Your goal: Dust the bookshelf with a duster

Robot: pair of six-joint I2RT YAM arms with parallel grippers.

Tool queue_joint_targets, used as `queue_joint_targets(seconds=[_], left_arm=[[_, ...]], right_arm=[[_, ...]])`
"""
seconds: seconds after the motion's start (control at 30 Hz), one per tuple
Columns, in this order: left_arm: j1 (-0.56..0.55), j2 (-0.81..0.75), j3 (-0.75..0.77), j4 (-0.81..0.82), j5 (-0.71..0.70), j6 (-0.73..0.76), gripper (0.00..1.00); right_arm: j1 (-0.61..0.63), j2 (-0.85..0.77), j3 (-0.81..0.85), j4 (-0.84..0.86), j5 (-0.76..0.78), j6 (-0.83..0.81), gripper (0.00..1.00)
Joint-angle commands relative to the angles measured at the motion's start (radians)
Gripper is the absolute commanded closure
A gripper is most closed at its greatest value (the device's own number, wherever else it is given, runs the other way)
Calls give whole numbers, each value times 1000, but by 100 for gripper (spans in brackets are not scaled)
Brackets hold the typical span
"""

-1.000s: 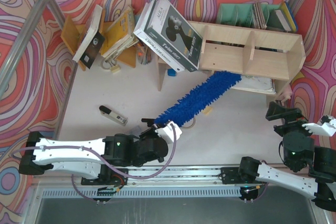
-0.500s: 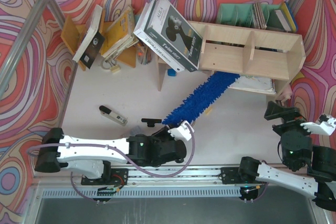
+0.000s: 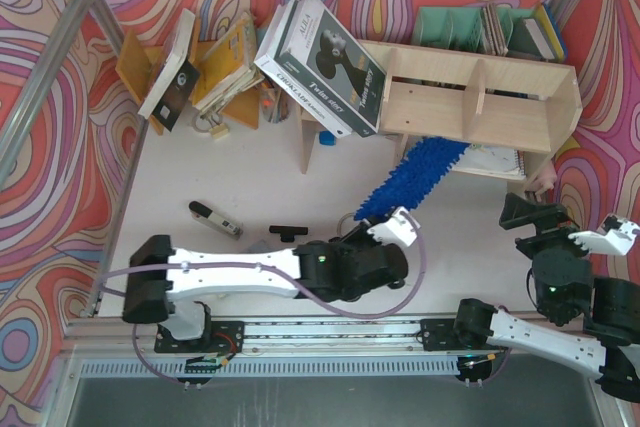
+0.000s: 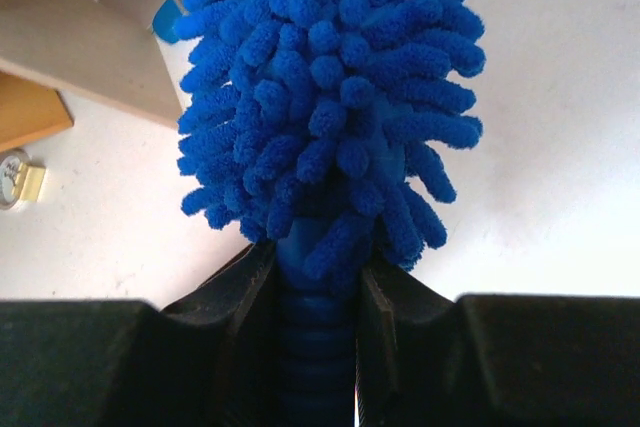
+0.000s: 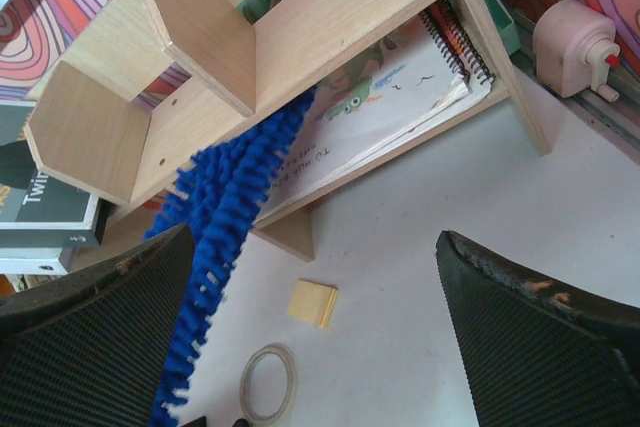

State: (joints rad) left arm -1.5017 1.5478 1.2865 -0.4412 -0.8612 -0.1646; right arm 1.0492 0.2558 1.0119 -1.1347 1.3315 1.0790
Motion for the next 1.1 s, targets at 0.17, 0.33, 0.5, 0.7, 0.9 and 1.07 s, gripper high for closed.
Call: queue_joint_targets(seconds=[0.17, 0.33, 0.5, 0.7, 0.9, 1.07], left_arm=[[60, 240, 308, 26, -20, -102, 100], [92, 297, 409, -26, 18, -179, 100], [92, 331, 463, -48, 39, -195, 100], [95, 333, 445, -50, 38, -228, 100], [98, 332, 439, -57, 40, -262, 100], [99, 343, 459, -96, 29, -312, 100]], right_arm=[[14, 41, -40, 8, -26, 45, 6], [13, 43, -60, -26, -38, 92, 6], [14, 51, -26, -8, -50, 68, 6], [14, 78, 104, -26, -6, -94, 5], [14, 8, 34, -64, 4, -37, 5], [14, -10, 4, 65, 13, -168, 5]])
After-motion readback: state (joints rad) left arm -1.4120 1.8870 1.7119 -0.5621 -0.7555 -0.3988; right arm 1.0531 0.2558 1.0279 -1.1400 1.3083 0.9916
